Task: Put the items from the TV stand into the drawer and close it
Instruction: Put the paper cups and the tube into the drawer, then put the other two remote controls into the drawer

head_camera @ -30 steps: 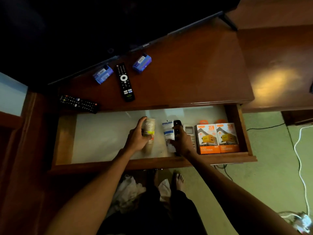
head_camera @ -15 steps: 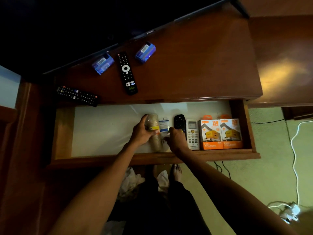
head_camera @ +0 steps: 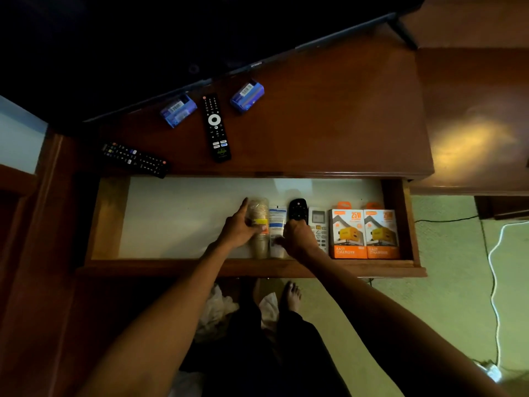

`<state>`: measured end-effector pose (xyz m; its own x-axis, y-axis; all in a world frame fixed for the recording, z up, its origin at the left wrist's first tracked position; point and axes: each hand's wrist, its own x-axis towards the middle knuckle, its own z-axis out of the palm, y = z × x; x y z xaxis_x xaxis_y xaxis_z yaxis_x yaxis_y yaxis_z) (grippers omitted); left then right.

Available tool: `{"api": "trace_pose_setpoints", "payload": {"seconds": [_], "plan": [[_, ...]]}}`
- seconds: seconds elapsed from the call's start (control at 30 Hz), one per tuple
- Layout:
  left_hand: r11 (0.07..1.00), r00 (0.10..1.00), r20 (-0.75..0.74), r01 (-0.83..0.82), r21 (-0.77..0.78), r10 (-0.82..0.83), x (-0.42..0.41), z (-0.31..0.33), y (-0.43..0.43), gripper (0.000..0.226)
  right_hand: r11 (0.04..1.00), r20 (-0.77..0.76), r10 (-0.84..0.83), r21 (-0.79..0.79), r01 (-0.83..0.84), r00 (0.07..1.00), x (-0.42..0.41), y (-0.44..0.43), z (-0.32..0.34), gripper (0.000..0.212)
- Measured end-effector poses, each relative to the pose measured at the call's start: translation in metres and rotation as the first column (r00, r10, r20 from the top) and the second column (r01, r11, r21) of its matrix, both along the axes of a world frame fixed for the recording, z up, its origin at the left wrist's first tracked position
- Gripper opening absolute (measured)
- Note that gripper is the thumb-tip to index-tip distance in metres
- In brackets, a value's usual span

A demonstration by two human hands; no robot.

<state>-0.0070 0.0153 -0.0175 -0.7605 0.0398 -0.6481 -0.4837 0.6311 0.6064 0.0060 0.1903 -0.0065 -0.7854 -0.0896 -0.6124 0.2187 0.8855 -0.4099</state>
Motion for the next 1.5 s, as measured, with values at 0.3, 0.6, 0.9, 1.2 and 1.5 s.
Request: {"api": "trace_pose_setpoints", "payload": {"seconds": [0.3, 0.6, 0.9, 1.2, 1.5], "plan": [[0.976, 0.942, -0.301, -0.185, -0.110, 0.145, 0.002, 0.083, -0.040, 0.023, 0.986, -0.170, 0.139, -0.071, -0.153, 0.976, -0.067, -0.010, 0.089, 0.033], [0.696, 0.640, -0.525, -0.708, -0.120, 0.560, -0.055, 0.130, -0.161, 0.036, 0.979, -0.282, 0.136, -0.109, -0.172, 0.950, -0.155, -0.107, 0.140, 0.052], [0.633, 0.662, -0.371, -0.743, -0.217, 0.651, -0.094, 0.105, -0.201, 0.101, 0.997, -0.269, 0.075, 0.030, -0.070, 0.960, -0.193, -0.172, 0.116, 0.068], [0.714, 0.779, -0.283, -0.627, -0.313, 0.560, -0.114, 0.097, -0.202, 0.110, 0.997, -0.302, 0.073, 0.053, -0.060, 0.951, -0.192, -0.170, 0.090, 0.052], [0.773, 0.767, -0.098, -0.626, 0.098, 0.634, -0.087, 0.100, -0.187, 0.113, 0.990, -0.262, -0.003, -0.137, -0.034, 0.965, -0.150, -0.114, 0.098, 0.056]]}}
